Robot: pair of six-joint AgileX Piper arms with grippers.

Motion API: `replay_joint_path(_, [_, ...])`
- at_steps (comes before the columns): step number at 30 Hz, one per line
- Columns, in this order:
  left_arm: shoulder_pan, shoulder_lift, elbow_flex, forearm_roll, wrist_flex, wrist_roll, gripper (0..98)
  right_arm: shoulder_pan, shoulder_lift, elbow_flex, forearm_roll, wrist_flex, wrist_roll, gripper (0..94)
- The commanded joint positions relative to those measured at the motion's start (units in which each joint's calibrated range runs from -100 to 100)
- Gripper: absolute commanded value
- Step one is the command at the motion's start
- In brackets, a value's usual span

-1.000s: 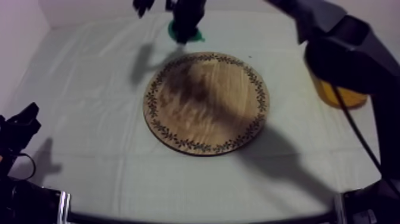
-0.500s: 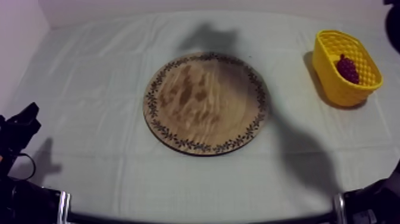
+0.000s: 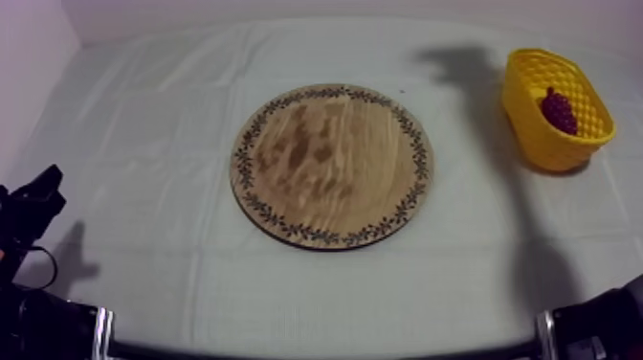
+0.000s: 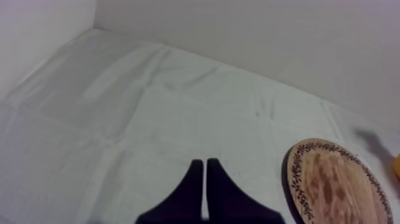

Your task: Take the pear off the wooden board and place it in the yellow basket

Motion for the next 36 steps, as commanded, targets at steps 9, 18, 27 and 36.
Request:
replay_joint_path(9, [0.0,0.0,0.0,-0.01,0.0,0.0,0.1,6.7,-4.1,25.9,2.2,-9.3,-3.5,31.5])
replay_joint_path(18, [0.0,0.0,0.0,-0.01,0.0,0.0,0.1,8.1,-4.9,41.3,4.2,-15.0,-4.1,34.2])
replay_joint_path(27, [0.0,0.0,0.0,-0.01,0.0,0.0,0.1,8.7,-4.6,50.9,4.5,-21.9,-4.0,58.8])
replay_joint_path(36, [0.0,0.0,0.0,-0.01,0.0,0.0,0.1,9.1,-9.2,52.5,3.5,-28.9,-4.8,73.9])
